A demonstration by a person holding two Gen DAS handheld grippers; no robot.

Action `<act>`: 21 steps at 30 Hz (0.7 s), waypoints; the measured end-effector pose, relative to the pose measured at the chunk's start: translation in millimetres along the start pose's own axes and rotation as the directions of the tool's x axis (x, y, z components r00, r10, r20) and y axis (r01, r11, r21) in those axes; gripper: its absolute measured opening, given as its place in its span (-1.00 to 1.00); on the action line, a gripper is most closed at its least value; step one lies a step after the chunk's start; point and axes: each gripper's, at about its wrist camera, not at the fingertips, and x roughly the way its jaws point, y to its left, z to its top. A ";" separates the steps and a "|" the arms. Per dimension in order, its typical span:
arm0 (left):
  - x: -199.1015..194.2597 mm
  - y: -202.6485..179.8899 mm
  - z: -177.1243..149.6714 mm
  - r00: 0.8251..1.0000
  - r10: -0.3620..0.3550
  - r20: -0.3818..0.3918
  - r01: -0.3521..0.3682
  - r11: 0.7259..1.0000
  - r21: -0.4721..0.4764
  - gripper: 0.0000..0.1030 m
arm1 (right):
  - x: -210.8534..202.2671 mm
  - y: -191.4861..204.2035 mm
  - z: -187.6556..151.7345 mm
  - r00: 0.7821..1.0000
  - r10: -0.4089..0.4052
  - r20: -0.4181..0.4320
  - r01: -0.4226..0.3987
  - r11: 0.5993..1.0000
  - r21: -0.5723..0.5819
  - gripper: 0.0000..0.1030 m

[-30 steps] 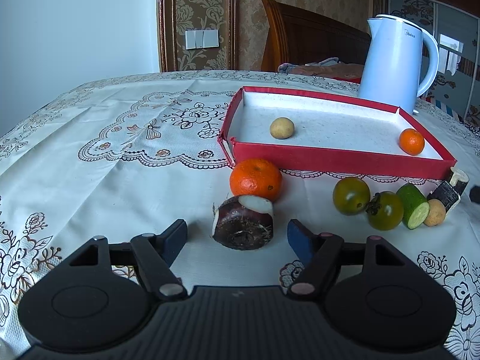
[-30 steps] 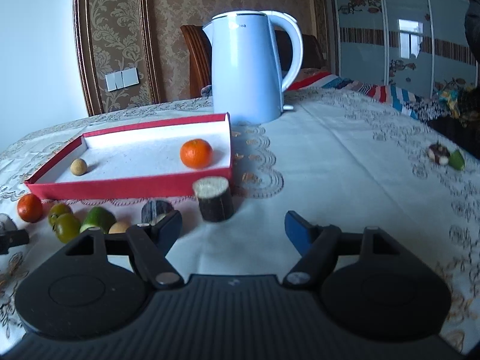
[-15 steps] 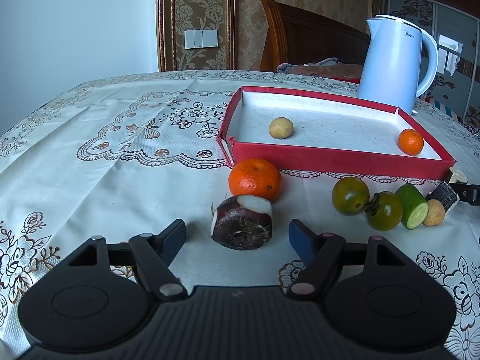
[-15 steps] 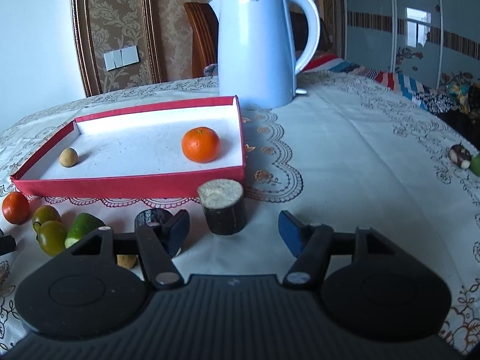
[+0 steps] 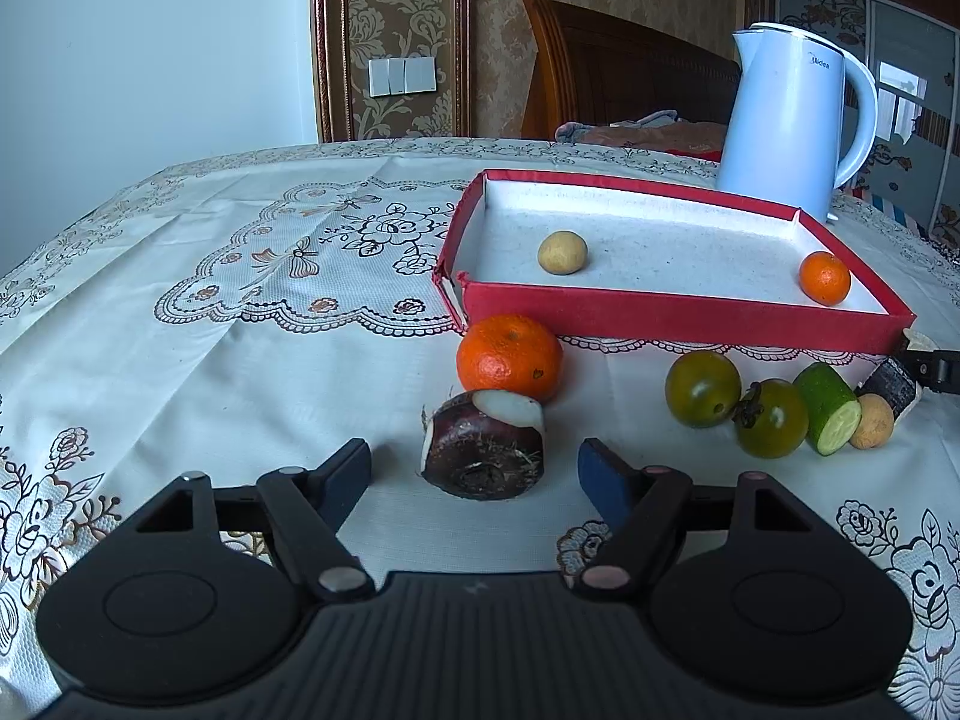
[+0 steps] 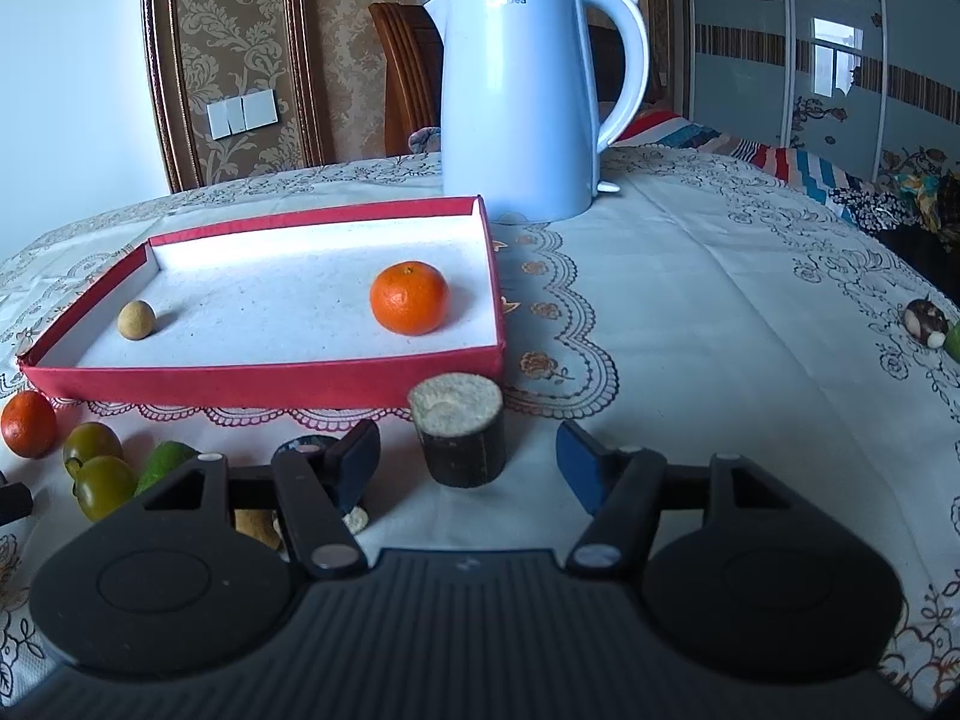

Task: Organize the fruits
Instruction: 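Move right gripper to the bark-covered cylinder while left gripper hovers over the purple fruit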

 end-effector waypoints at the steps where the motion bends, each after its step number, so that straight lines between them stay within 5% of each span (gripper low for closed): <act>1: 0.0 0.2 0.0 1.000 0.000 0.000 0.000 1.000 0.000 0.48 | 0.5 0.3 0.0 1.000 0.000 0.000 0.000 1.000 -0.001 0.22; 21: -0.2 -0.3 0.2 1.000 0.000 0.000 0.000 1.000 0.000 0.51 | 3.0 0.4 1.0 1.000 0.001 0.000 -0.001 1.000 0.003 0.21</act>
